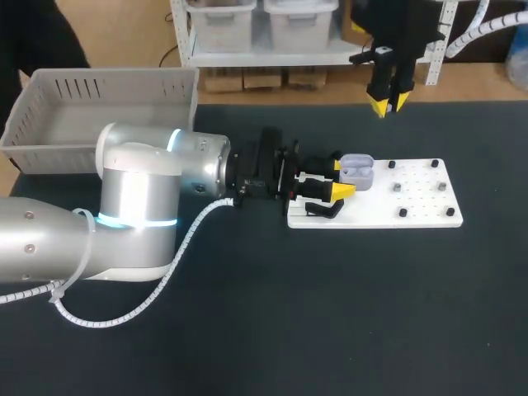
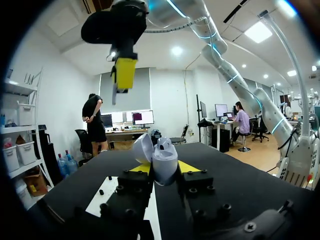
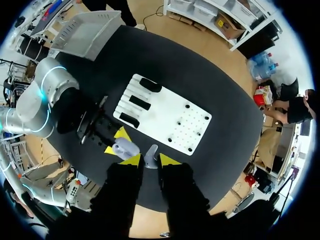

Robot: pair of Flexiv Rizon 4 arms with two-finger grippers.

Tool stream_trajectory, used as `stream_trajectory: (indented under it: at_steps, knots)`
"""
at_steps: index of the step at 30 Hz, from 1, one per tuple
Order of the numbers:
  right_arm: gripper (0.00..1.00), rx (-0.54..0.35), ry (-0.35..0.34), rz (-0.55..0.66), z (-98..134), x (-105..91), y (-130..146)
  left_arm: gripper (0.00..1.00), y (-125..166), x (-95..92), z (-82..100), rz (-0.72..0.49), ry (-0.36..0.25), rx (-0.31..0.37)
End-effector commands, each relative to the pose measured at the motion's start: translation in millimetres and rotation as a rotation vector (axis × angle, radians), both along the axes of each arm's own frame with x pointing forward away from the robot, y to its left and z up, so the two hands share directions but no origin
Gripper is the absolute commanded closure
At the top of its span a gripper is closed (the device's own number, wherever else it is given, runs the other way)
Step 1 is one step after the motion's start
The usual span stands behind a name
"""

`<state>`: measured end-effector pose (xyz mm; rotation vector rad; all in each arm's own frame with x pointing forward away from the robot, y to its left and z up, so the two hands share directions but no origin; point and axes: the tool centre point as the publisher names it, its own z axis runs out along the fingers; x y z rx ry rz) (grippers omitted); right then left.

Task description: Pick up each earbud case from the left stands, insert the matching earbuds, close the lid, and place the case in the box.

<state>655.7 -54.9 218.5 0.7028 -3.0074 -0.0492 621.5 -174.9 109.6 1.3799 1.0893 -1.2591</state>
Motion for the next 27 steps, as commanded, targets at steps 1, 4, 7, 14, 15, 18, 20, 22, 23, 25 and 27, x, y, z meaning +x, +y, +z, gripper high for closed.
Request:
stream_trajectory:
  at_steps: [1, 4, 7, 14, 15, 18, 20, 22, 23, 25, 27]
  knots:
    - [1.00, 0.023, -0.096, 0.004, 12.2, -40.1, -1.9, 1.00, -0.1, -0.4, -0.5, 0.003, -0.002, -0.001]
    - [1.00, 0.028, -0.111, 0.016, 15.6, -52.6, 5.7, 1.00, -0.1, -0.4, -0.5, 0.003, -0.002, -0.001]
    - [1.00, 0.030, -0.121, 0.027, 15.2, -62.5, 14.1, 1.00, -0.1, -0.4, -0.5, 0.003, -0.002, -0.001]
    - [1.00, 0.057, -0.143, 0.013, 5.8, -71.1, 27.2, 1.00, -0.1, -0.4, -0.5, 0.003, -0.002, -0.001]
    - [1.00, 0.065, -0.145, 0.009, 3.8, -71.1, 28.7, 1.00, -0.1, -0.4, -0.5, 0.003, -0.002, -0.001]
    - [1.00, 0.081, -0.138, 0.008, -1.5, -69.2, 33.9, 1.00, -0.1, -0.4, -0.5, 0.003, -0.002, -0.001]
    - [1.00, 0.087, -0.135, 0.015, -3.1, -68.3, 38.9, 1.00, -0.1, -0.4, -0.5, 0.003, -0.002, -0.001]
    - [1.00, 0.092, -0.129, 0.023, -5.5, -67.5, 43.2, 1.00, -0.1, -0.4, -0.5, 0.003, -0.002, -0.001]
    - [1.00, 0.094, -0.125, 0.027, -6.7, -66.6, 44.9, 1.00, -0.1, -0.4, -0.5, 0.003, -0.002, -0.001]
    - [1.00, 0.095, -0.118, 0.035, -10.2, -65.8, 48.7, 1.00, -0.1, -0.4, -0.5, 0.003, -0.002, -0.001]
    - [1.00, 0.087, -0.105, 0.044, -15.2, -65.1, 51.9, 1.00, -0.1, -0.4, -0.5, 0.003, -0.002, -0.001]
